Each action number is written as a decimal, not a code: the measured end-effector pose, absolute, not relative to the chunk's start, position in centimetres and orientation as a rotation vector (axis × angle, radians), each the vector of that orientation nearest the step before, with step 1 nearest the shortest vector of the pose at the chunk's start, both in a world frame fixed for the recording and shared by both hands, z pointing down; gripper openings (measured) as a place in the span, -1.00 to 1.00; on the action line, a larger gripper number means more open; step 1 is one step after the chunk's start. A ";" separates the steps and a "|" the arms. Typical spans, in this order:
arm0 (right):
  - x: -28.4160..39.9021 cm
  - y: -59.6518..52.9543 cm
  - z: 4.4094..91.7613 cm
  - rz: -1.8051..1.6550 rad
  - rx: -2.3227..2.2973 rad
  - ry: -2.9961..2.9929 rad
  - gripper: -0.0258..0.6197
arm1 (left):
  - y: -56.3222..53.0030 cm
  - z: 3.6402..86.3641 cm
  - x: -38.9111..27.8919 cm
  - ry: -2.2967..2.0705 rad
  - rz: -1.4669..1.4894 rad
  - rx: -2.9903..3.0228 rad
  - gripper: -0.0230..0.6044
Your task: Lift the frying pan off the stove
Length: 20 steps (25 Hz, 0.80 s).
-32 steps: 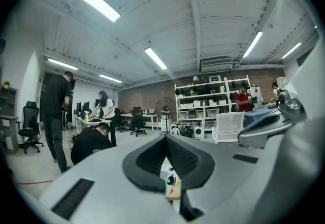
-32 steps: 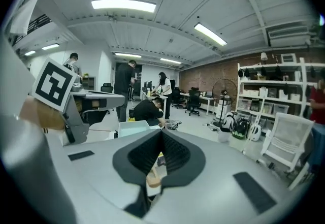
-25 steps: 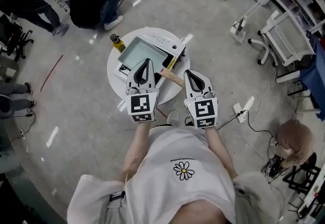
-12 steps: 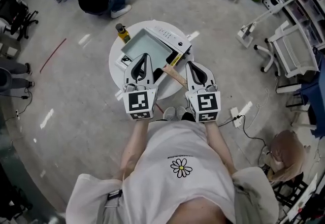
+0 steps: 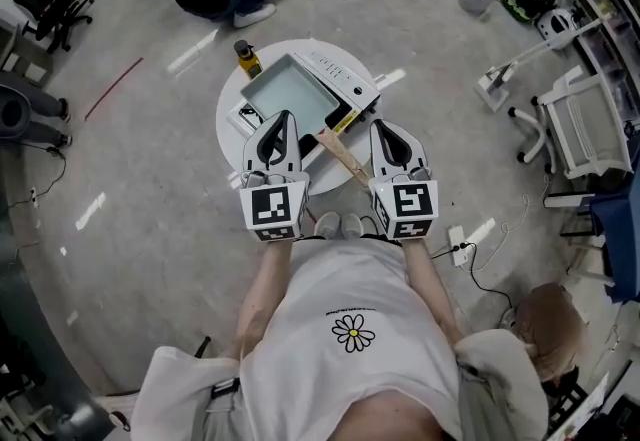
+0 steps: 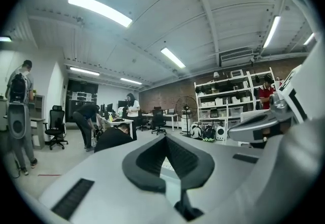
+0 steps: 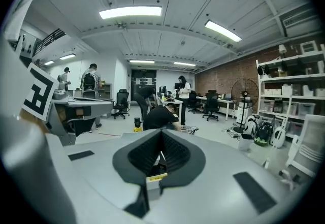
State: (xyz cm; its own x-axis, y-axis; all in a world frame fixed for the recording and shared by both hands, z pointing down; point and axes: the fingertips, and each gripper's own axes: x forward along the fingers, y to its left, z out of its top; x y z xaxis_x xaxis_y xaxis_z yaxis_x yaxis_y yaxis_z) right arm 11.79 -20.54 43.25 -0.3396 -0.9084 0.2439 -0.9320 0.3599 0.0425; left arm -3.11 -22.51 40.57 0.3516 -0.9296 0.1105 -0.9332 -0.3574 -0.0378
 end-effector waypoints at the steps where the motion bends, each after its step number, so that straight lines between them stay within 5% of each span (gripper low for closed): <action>1: 11.8 -20.5 43.3 0.156 1.642 -2.405 -0.91 | -22.5 40.6 -3.1 -1.769 0.173 2.550 -0.93; 9: 11.7 -21.5 42.3 0.239 1.578 -2.509 -0.89 | -22.7 40.3 -3.0 -1.815 0.174 2.530 -0.93; 14: 10.6 -22.6 42.3 0.466 1.482 -2.616 -0.19 | -22.8 40.3 -3.4 -1.847 0.194 2.517 -0.93; 20: 10.1 -24.0 44.2 0.599 1.359 -2.614 0.34 | -22.9 41.3 -4.1 -1.850 0.216 2.479 -0.93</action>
State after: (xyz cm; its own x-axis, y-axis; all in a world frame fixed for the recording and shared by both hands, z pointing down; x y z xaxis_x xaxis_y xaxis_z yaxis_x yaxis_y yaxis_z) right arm 10.11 -24.01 44.15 -0.5839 -0.7556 0.2968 -0.8094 0.5140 -0.2840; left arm -4.07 -22.85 41.26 0.2786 -0.9508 0.1356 -0.9565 -0.2874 -0.0502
